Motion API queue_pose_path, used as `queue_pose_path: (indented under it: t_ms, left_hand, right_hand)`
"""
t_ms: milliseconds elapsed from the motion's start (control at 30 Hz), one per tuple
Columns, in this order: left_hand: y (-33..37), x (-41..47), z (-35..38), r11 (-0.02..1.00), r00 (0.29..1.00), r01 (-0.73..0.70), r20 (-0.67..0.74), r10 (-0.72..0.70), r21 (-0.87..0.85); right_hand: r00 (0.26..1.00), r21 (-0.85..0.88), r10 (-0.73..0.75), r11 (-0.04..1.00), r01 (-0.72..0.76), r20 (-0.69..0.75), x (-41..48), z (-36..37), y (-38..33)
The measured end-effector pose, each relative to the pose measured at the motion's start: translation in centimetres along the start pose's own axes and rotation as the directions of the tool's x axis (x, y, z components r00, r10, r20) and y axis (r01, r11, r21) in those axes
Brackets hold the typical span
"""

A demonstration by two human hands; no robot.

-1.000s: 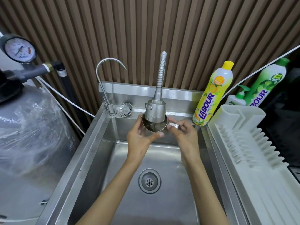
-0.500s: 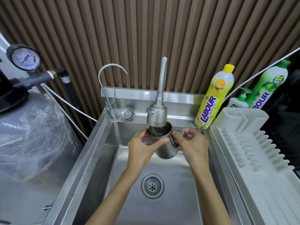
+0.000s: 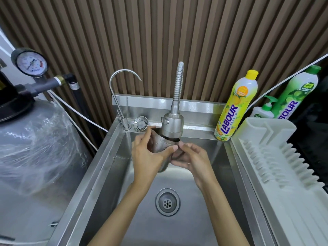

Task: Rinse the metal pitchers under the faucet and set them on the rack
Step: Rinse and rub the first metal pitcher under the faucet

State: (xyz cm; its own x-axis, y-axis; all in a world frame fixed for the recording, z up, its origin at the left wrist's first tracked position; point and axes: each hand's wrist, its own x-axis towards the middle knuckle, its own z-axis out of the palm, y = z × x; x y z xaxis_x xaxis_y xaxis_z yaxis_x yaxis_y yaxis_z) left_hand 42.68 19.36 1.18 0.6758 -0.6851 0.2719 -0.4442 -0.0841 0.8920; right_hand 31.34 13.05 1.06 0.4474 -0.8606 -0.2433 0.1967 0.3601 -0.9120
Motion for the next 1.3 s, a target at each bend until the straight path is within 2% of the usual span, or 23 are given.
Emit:
queue_pose_path:
  t_ms: [100,167,233,300,367,467,533,633,733,800,867,967,1033,1100,1133,1167,1233,1300]
  left_hand:
    - [-0.6,-0.5,-0.1,0.997,0.992,0.074,0.101,-0.076,0.027]
    - [-0.7,-0.9,0.1,0.988,0.975,0.133,0.191,-0.117,-0.073]
    - [-0.9,-1.2,0.7,0.952,0.946,0.219,0.286,-0.154,-0.214]
    - [-0.9,-1.3,1.7,0.887,0.922,0.284,0.357,-0.149,-0.364]
    - [-0.8,-1.2,2.5,0.829,0.926,0.287,0.362,-0.111,-0.480]
    - [-0.8,-0.5,2.8,0.797,0.961,0.207,0.269,-0.058,-0.568]
    - [-0.8,0.1,2.3,0.831,0.981,0.103,0.196,0.007,-0.547]
    - [-0.2,0.7,0.9,0.928,0.988,-0.046,0.120,0.097,-0.369]
    - [0.2,0.8,0.1,0.990,0.996,-0.072,0.046,0.078,-0.121]
    - [0.0,0.7,0.1,1.000,1.000,0.004,0.018,-0.005,0.030]
    - [0.0,0.4,0.2,0.995,0.997,0.055,0.041,-0.059,0.082]
    - [-0.2,0.2,0.3,0.981,0.965,0.181,0.203,-0.163,-0.071]
    - [-0.6,0.1,0.6,0.925,0.915,0.306,0.337,-0.221,-0.225]
    - [-1.0,0.0,1.3,0.880,0.895,0.345,0.396,-0.204,-0.327]
    - [-1.1,0.0,1.7,0.866,0.901,0.336,0.394,-0.181,-0.370]
    - [-1.0,0.1,2.0,0.853,0.914,0.317,0.375,-0.157,-0.414]
    - [-0.9,0.4,2.5,0.847,0.947,0.246,0.301,-0.107,-0.471]
    - [-0.8,0.7,2.7,0.880,0.978,0.140,0.205,-0.049,-0.454]
  right_hand:
    - [0.986,-0.234,-0.054,0.972,0.016,-0.160,-1.1,-0.3,-1.1]
    - [0.949,-0.465,-0.202,0.883,0.069,-0.243,-1.7,-0.6,-1.9]
    - [0.895,-0.671,-0.380,0.729,0.135,-0.232,-2.1,-0.7,-2.4]
    - [0.866,-0.720,-0.465,0.664,0.203,-0.185,-2.4,-0.6,-2.6]
    - [0.867,-0.636,-0.477,0.716,0.288,-0.145,-2.4,-0.6,-2.5]
    - [0.911,-0.370,-0.403,0.863,0.345,-0.091,-1.6,-0.8,-1.7]
    - [0.950,-0.169,-0.309,0.939,0.298,-0.040,-0.7,-0.8,-0.9]
    - [0.986,0.039,-0.165,0.985,0.165,0.002,0.3,-0.5,0.1]
    - [0.997,-0.009,-0.079,0.997,0.079,0.002,0.3,-0.4,0.3]
    - [0.998,-0.070,-0.058,0.996,0.056,-0.021,-0.2,-0.3,-0.2]
    - [0.994,-0.166,-0.060,0.985,0.045,-0.090,-0.6,-0.3,-1.0]
    - [0.959,-0.426,-0.175,0.902,0.066,-0.222,-1.2,-0.8,-2.1]
    - [0.917,-0.626,-0.329,0.771,0.121,-0.228,-1.6,-0.9,-2.4]
    - [0.885,-0.708,-0.417,0.688,0.158,-0.208,-2.0,-0.8,-2.6]
    - [0.880,-0.689,-0.430,0.701,0.184,-0.203,-2.0,-0.7,-2.6]
    - [0.886,-0.616,-0.419,0.757,0.219,-0.200,-2.0,-0.7,-2.5]
    - [0.920,-0.372,-0.347,0.890,0.262,-0.181,-1.2,-0.6,-1.8]
    - [0.954,-0.123,-0.271,0.959,0.255,-0.132,-0.2,-0.6,-0.8]
